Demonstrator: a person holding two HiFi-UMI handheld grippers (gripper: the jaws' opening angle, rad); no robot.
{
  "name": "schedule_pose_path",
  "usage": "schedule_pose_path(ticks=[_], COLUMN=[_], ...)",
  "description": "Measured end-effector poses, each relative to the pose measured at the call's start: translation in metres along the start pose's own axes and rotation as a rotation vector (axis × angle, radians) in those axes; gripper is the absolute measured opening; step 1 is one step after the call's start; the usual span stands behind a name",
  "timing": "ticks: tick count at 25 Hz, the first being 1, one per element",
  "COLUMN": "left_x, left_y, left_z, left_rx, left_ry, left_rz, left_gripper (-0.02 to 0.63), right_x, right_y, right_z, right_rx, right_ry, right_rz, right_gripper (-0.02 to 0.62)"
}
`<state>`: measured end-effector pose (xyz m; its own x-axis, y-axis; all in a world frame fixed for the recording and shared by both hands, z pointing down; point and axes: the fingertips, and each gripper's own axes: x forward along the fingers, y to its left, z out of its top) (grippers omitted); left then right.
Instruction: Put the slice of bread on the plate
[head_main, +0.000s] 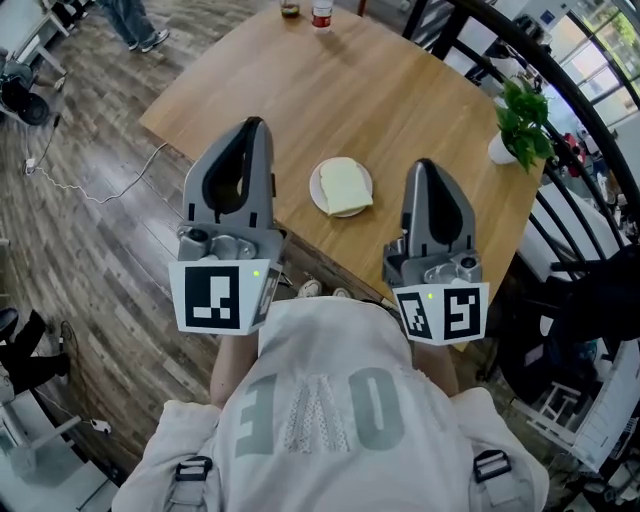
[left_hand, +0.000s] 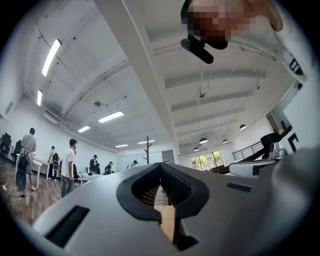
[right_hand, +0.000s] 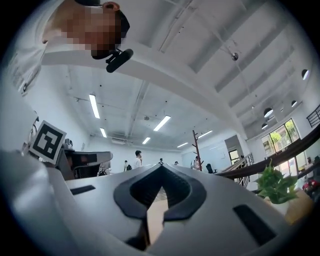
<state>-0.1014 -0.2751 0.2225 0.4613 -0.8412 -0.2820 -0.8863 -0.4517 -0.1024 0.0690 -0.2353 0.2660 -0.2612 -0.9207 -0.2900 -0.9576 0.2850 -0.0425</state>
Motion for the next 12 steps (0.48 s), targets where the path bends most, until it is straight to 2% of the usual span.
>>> schedule_pose_path(ticks=[12], left_x=[-0.0038], left_y=[0.002], left_z=[0.0021], left_rx=[0.015], left_ry=[0.0], left_rz=[0.01], left_gripper=[0.006], right_x=[0.0036], right_y=[-0.0077], right_z=[-0.0074], right_rx=[-0.036], right_ry=[0.041], right_rz=[-0.012], right_gripper=[0.015])
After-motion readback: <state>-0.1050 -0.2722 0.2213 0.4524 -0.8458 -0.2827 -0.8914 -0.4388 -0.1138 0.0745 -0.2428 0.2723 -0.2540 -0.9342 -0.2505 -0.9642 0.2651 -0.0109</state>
